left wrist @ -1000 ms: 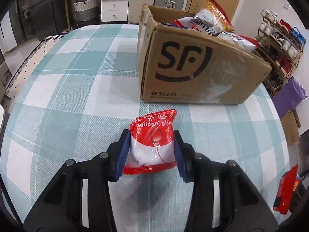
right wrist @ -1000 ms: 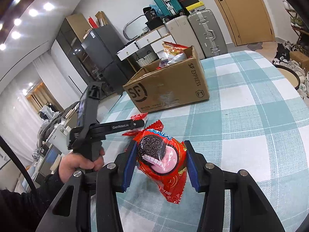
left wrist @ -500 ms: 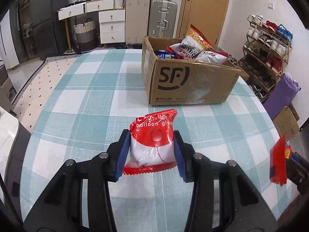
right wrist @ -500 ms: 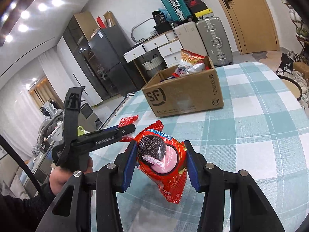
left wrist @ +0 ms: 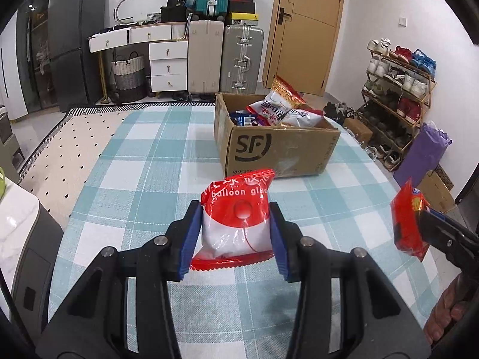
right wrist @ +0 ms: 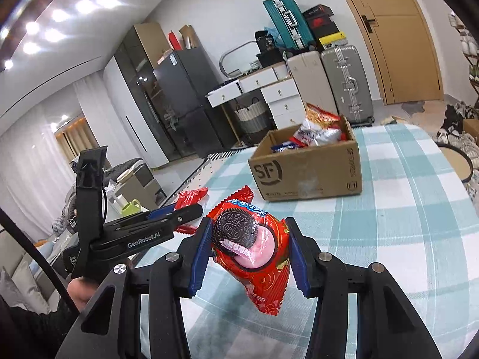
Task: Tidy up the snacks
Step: 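Lift both packs and carry them over the cardboard box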
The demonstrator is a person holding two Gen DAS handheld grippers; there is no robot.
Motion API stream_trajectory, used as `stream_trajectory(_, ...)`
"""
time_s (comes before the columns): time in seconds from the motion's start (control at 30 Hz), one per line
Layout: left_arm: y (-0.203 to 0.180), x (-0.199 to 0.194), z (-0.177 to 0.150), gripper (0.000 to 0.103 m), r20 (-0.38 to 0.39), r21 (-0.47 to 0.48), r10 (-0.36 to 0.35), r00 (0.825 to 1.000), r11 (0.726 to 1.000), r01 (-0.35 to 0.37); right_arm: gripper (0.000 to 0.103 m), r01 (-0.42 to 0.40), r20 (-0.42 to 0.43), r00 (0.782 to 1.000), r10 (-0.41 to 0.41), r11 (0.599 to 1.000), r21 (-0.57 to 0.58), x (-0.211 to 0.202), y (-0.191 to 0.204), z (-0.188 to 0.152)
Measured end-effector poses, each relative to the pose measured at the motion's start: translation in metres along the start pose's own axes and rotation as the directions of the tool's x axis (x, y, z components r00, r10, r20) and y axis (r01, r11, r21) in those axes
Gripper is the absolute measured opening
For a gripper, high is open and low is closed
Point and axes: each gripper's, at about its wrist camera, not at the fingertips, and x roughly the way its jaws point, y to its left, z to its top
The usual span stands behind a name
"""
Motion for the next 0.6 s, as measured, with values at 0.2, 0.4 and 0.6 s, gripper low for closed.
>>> stream_trajectory(0.2, 0.003, -0.015, 0.007, 0.041, 0.011, -0.005, -0.011, 1.000, 1.000, 0.011, 0.048, 0.002, 0.010, 1.000, -0.001, 1.000, -0.020, -0.003, 0.002, 0.010)
stream_trajectory(0.4, 0.009, -0.023, 0.028, 0.041, 0.026, -0.010, -0.008, 1.000, 1.000, 0.008, 0.048, -0.002, 0.022, 1.000, 0.002, 1.000, -0.024, -0.005, -0.004, 0.033)
stream_trajectory(0.6, 0.008, -0.019, 0.066, 0.041, 0.017, -0.003, -0.057, 0.998, 0.998, 0.057, 0.048, -0.007, 0.037, 0.999, 0.010, 0.998, -0.065, 0.000, -0.004, 0.070)
